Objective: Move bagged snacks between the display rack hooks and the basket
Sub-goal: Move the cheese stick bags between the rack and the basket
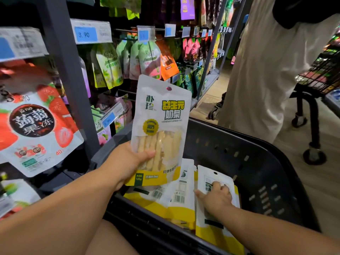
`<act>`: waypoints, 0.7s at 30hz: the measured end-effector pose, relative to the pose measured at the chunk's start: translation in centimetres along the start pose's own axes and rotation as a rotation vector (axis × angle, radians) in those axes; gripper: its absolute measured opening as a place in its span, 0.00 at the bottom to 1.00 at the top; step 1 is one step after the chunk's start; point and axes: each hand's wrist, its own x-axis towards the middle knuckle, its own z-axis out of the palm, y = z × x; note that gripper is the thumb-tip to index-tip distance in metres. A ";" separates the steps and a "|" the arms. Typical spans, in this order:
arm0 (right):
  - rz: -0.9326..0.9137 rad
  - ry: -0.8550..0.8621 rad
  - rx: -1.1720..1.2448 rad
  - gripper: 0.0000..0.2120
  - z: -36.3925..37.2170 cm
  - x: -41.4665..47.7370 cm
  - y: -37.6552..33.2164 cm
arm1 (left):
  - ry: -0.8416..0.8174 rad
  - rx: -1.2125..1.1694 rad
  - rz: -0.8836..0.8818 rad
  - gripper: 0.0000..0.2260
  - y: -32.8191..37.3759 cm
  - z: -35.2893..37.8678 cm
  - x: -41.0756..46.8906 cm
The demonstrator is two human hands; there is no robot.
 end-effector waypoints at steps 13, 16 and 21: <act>-0.056 -0.001 0.069 0.28 -1.1 0.2 -0.7 | -0.014 0.025 0.010 0.10 -0.3 -0.3 0.1; -0.169 0.015 -0.006 0.19 -1.3 0.0 -1.2 | -0.016 0.032 0.008 0.10 -0.3 -0.3 0.2; -0.197 0.028 -0.090 0.13 -1.6 0.2 -1.4 | -0.024 0.033 0.007 0.11 -0.6 -0.3 0.4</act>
